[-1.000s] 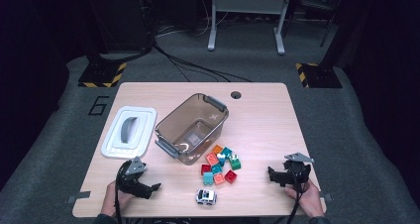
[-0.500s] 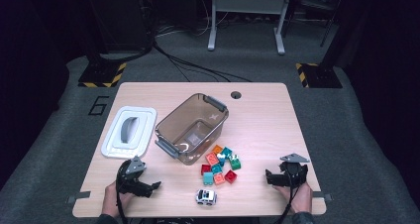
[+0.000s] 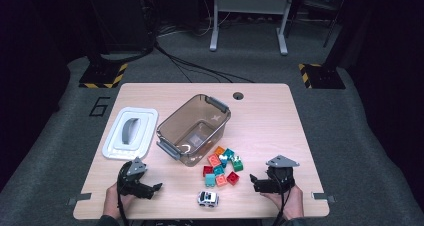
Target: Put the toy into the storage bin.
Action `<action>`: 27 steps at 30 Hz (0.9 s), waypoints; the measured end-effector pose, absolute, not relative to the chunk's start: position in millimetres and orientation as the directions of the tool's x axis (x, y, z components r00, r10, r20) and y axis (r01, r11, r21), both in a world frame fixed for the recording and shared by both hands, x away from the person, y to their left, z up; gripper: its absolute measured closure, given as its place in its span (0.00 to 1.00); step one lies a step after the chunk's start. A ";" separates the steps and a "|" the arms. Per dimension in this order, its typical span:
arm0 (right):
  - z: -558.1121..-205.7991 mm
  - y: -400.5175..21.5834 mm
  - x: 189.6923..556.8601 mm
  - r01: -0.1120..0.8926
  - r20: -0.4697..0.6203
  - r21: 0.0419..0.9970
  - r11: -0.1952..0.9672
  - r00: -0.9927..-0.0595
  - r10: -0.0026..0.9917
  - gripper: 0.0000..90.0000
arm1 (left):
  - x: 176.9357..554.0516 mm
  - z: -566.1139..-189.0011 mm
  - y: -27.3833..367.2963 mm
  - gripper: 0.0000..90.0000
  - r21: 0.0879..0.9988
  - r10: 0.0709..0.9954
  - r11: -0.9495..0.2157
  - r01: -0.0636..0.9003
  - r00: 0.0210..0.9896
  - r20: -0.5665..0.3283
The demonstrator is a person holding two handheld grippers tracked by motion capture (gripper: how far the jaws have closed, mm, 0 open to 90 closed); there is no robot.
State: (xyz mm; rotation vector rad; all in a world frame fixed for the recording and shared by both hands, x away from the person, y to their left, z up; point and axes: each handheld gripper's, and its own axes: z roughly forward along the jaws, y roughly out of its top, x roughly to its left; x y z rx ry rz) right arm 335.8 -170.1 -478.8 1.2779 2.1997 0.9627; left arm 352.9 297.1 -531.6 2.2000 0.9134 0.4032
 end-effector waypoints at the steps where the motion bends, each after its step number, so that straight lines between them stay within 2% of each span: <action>1: -478.0 -165.4 334.2 0.579 -0.009 0.738 0.347 -0.505 0.863 0.07 | 352.9 -531.6 297.1 0.00 0.714 0.713 -0.498 0.492 0.701 0.014; 6: -477.0 -145.9 329.9 0.562 -0.018 0.730 0.389 -0.553 0.833 0.13 | 353.4 -531.3 297.6 0.00 0.713 0.711 -0.500 0.491 0.703 0.014; 14: -475.5 -121.0 321.9 0.522 0.004 0.744 0.417 -0.627 0.779 0.15 | 353.2 -531.5 297.4 0.00 0.714 0.714 -0.495 0.496 0.700 0.009; 17: -475.9 -113.7 318.2 0.502 0.018 0.752 0.427 -0.663 0.748 0.08 | 353.2 -531.6 297.3 0.00 0.715 0.716 -0.493 0.497 0.698 0.008; 18: -477.2 -109.0 315.9 0.493 0.019 0.754 0.435 -0.678 0.735 0.02 | 353.3 -531.5 297.5 0.00 0.714 0.714 -0.495 0.495 0.700 0.010; 27: -480.7 -93.9 309.6 0.448 0.041 0.769 0.457 -0.748 0.663 0.00 | 352.9 -531.5 296.9 0.00 0.712 0.720 -0.487 0.505 0.694 0.001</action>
